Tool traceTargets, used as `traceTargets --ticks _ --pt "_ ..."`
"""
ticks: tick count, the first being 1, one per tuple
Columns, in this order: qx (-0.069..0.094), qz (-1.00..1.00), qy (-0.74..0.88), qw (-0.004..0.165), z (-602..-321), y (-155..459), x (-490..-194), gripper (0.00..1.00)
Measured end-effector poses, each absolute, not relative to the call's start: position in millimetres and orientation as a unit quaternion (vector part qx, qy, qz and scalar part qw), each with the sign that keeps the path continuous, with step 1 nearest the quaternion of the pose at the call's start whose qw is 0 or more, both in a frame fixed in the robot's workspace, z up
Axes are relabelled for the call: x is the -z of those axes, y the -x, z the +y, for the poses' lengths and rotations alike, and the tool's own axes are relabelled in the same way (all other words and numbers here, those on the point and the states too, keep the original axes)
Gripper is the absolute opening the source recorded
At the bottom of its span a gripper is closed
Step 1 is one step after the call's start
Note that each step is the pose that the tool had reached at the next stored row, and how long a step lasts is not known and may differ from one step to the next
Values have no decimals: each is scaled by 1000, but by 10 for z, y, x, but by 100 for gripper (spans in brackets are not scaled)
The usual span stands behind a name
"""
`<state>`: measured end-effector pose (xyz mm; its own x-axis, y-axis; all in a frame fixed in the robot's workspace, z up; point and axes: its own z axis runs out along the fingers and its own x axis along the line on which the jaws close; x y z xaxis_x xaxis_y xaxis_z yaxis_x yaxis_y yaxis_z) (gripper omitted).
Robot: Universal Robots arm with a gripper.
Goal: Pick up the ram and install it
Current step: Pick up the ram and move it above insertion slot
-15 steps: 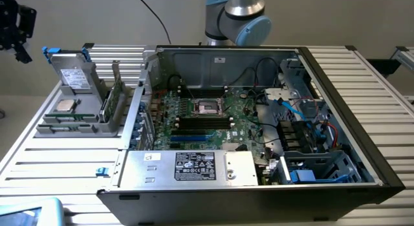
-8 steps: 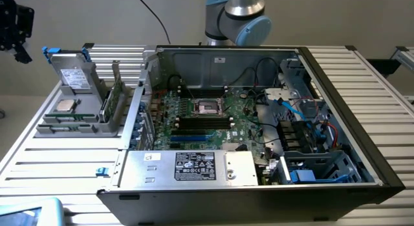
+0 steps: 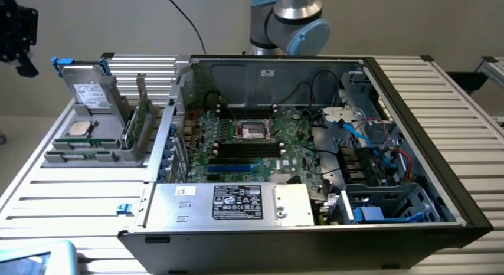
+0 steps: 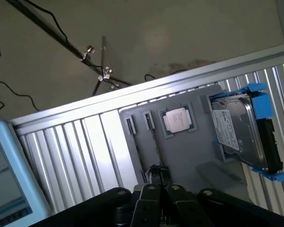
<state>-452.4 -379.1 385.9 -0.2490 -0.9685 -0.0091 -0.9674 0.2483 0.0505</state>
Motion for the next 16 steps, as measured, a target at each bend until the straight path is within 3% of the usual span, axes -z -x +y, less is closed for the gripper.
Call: traceTargets --ticks 14,16 --pt "22 -756 -654 13 -3791 4524 -3858 11" --pt "22 -756 -654 13 -3791 4524 -3859 18"
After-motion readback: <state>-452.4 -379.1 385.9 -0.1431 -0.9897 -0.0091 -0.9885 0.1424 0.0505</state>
